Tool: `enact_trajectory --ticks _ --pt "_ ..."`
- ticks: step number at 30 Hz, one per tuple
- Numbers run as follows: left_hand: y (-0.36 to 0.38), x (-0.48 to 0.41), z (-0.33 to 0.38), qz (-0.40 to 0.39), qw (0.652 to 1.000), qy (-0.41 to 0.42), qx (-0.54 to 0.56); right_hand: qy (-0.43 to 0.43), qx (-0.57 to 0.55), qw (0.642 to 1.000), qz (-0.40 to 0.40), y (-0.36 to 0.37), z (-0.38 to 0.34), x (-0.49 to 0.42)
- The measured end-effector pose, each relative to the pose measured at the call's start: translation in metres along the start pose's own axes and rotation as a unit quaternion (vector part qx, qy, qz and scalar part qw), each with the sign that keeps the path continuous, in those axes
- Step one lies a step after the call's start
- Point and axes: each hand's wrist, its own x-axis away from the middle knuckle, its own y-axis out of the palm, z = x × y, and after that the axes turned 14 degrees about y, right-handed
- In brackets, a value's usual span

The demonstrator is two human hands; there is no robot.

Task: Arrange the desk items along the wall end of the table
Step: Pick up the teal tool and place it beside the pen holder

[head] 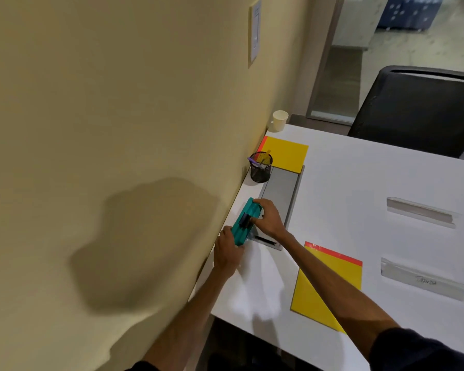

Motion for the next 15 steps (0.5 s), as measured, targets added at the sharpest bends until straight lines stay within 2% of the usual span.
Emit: enact_trajectory --ticks 15 --pt "0.038 -0.095 -0.012 0.004 0.999 -0.045 -0.026 0.061 0.036 0.995 -0.067 -0.001 -0.003 -0.123"
